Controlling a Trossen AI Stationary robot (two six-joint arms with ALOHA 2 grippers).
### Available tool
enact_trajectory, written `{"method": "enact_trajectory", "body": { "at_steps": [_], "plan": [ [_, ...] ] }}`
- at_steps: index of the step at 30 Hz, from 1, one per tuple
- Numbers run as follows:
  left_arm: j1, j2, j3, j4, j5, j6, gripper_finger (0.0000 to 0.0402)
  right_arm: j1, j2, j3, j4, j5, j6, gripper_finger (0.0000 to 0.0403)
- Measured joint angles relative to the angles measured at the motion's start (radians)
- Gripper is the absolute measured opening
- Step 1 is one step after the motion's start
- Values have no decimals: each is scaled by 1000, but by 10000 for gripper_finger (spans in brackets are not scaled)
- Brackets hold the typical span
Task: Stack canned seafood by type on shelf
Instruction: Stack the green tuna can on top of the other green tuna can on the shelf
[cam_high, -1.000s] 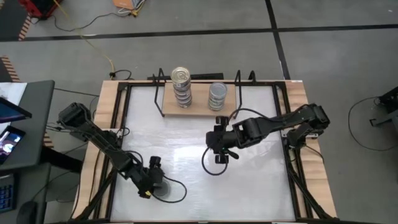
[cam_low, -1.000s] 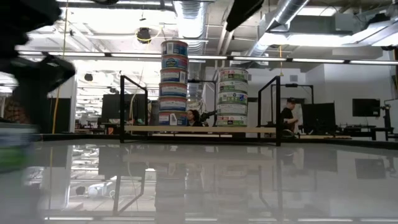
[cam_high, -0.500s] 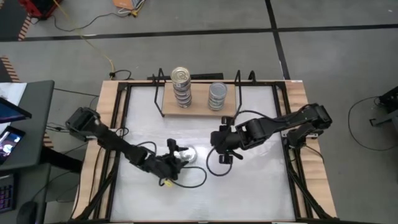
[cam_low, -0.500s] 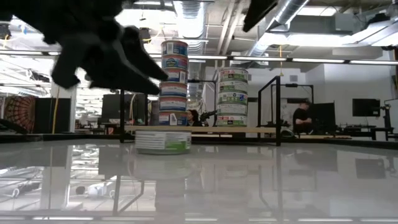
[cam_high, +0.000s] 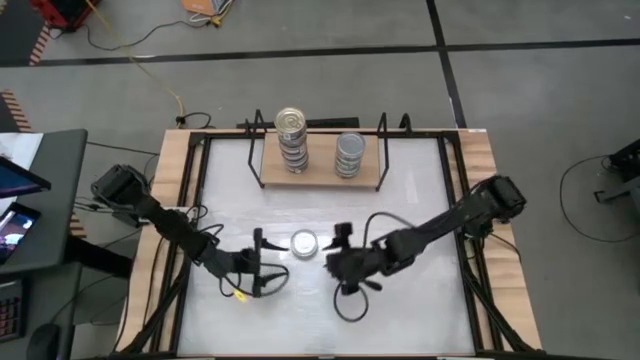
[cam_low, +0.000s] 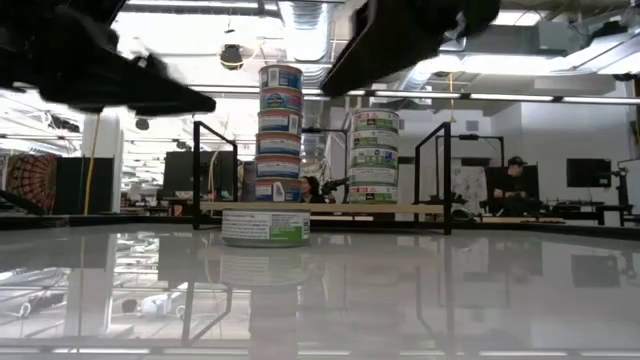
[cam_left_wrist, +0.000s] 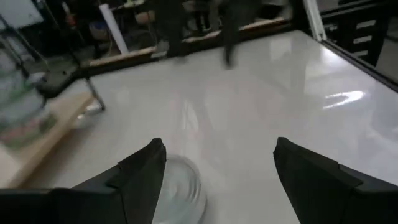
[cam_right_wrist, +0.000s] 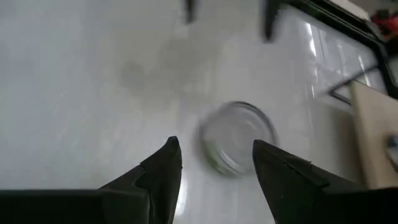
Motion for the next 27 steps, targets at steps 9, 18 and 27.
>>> {"method": "enact_trajectory", "body": {
  "at_steps": [9,18,27],
  "plan": [
    [-4,8,-140,291,-44,-21,288,-4,265,126,118,85,-75,224],
    [-15,-10,-139,222,-110,-92,288,-29,396,249,-16,128,-101,165],
    [-22,-175,7,-421,-219,-280,288,-58,407,252,-81,147,-78,110]
  ]
}}
